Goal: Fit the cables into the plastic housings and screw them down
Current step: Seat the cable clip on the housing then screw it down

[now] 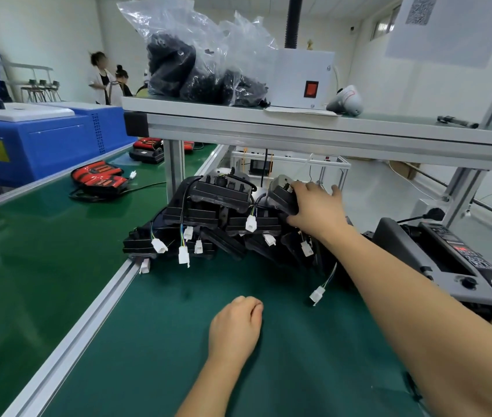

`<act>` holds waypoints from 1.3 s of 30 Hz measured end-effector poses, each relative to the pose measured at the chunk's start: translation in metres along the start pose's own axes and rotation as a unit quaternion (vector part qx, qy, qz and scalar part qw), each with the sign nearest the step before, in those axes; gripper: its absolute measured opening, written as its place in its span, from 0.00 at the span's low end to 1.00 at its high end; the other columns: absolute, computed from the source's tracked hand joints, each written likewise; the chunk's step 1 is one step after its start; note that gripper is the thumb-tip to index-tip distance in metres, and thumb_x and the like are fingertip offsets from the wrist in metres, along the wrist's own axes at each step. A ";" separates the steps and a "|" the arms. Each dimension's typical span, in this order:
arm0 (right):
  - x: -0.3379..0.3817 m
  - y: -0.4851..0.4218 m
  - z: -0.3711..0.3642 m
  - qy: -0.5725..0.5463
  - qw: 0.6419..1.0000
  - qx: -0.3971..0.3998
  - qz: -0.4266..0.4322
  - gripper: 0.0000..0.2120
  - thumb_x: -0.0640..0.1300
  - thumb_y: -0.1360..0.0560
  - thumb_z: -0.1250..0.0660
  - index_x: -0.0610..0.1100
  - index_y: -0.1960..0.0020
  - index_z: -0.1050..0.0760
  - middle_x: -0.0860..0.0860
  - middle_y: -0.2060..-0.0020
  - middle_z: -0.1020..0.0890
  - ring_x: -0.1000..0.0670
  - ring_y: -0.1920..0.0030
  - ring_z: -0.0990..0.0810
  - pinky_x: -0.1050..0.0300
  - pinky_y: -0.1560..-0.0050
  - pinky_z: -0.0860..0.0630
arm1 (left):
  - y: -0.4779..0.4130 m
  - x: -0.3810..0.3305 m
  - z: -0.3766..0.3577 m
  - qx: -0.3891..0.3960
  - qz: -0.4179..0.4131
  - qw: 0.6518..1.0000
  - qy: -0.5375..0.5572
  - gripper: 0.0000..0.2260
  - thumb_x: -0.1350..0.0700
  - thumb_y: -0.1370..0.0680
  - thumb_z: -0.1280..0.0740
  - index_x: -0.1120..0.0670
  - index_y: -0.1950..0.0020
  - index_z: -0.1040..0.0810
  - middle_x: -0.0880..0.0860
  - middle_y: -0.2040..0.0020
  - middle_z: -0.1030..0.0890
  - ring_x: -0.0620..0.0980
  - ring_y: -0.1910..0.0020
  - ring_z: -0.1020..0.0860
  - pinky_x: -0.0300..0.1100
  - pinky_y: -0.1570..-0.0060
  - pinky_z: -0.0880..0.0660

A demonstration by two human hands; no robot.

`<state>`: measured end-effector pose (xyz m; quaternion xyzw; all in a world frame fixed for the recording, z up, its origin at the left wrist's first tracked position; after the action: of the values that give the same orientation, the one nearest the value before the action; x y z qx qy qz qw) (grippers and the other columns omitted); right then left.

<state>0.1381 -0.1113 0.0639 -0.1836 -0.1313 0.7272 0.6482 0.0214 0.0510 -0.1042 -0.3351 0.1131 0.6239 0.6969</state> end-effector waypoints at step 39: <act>0.080 0.327 0.023 -0.043 0.986 -0.054 0.149 0.31 0.50 0.44 0.26 0.53 0.40 0.22 0.51 0.55 0.19 0.48 0.55 0.19 0.43 0.47 0.23 | 0.061 -0.005 0.075 0.269 0.176 0.895 0.310 0.09 0.54 0.23 0.34 0.50 0.44 0.19 0.44 0.54 0.15 0.38 0.57 0.18 0.30 0.63 0.27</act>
<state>-0.1717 -0.0718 -0.0638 -0.2040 -0.1693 0.8147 0.5157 -0.0564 0.0924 -0.0645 -0.2861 0.5435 0.5466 0.5692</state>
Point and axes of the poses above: each hand's wrist, its own y-axis away from the middle knuckle, its own z-axis out of the back of the hand, x = y × z, the point moved 2 cm from there along -y, towards the middle knuckle
